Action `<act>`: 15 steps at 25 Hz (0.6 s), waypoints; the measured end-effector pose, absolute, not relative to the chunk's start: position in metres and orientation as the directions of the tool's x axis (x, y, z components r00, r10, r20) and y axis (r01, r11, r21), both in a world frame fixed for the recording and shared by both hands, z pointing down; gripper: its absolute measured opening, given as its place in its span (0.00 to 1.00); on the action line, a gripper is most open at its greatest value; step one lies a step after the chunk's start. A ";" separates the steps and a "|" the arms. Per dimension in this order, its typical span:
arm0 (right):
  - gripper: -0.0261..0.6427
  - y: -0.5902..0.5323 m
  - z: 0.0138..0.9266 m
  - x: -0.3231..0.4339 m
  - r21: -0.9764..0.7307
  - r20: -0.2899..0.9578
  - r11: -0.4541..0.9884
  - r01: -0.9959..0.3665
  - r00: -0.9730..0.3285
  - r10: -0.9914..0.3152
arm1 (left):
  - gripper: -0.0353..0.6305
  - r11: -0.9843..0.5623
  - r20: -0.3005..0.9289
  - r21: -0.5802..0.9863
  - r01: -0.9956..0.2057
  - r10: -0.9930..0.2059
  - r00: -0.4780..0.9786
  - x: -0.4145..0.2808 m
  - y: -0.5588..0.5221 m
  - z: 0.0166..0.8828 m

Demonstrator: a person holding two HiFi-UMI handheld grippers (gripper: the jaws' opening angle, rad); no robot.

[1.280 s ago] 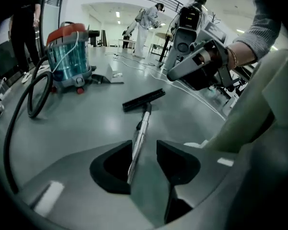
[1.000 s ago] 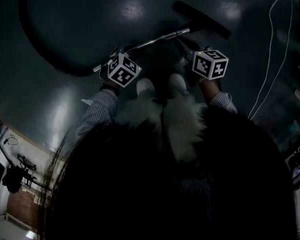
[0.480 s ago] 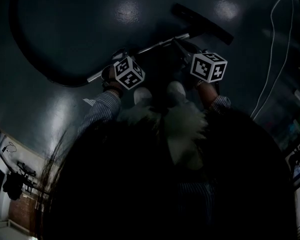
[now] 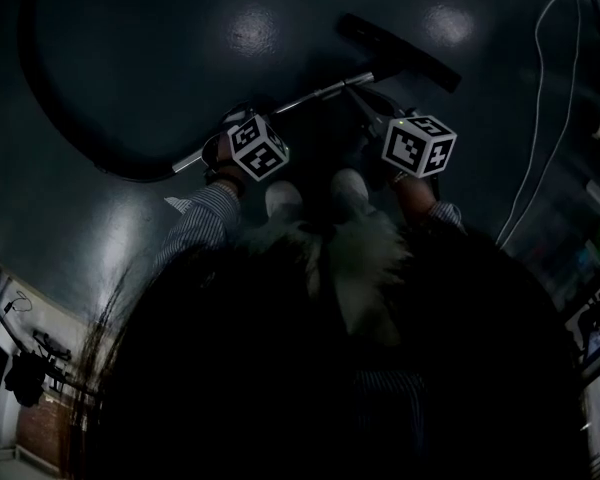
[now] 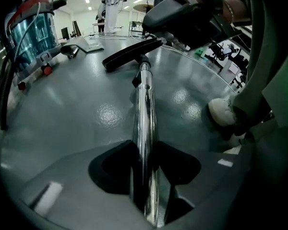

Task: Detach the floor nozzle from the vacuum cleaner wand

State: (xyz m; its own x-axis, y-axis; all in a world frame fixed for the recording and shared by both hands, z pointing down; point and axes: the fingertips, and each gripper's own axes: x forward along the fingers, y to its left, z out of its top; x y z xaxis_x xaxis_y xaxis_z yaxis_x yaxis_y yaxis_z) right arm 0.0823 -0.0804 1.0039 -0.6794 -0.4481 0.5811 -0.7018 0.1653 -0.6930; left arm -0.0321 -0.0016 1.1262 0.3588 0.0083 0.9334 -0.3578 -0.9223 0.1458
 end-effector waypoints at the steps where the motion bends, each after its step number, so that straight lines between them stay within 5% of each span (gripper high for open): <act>1: 0.04 -0.082 1.001 0.083 -0.693 0.573 0.173 -0.699 -0.681 -0.456 | 0.32 -0.918 0.932 0.153 -0.365 0.011 0.363 -0.032 -0.002 1.125; 15: 0.04 -0.124 0.788 0.076 -0.716 0.358 0.284 -0.638 -0.684 -0.636 | 0.32 -0.843 0.812 0.186 -0.505 -0.157 0.562 -0.028 -0.048 0.905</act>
State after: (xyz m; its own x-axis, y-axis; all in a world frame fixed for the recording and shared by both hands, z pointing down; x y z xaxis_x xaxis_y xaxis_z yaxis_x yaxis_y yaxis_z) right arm 0.0764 -0.1242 0.7877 -0.6841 -0.6358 0.3575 -0.6381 0.2843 -0.7155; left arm -0.0284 -0.0482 0.9048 0.5620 -0.1575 0.8120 -0.5053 -0.8426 0.1863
